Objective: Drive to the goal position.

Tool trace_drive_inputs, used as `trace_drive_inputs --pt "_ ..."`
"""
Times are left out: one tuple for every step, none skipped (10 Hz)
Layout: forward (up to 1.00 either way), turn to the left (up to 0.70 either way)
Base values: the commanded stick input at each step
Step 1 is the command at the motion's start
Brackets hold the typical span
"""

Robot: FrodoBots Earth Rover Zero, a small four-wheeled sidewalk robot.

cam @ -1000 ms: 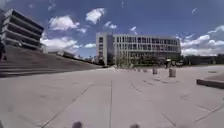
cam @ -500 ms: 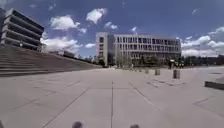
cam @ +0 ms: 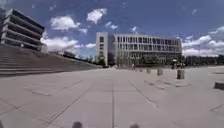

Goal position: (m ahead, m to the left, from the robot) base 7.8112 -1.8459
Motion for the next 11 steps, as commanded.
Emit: trace_drive_inputs --pt "0.7 0.0" --pt "0.7 0.0" --pt "0.7 0.0" --pt "0.7 0.0" --pt "0.7 0.0" --pt "0.7 0.0" --pt "0.7 0.0" --pt "0.7 0.0" --pt "0.7 0.0" --pt "0.7 0.0" --pt "0.7 0.0"
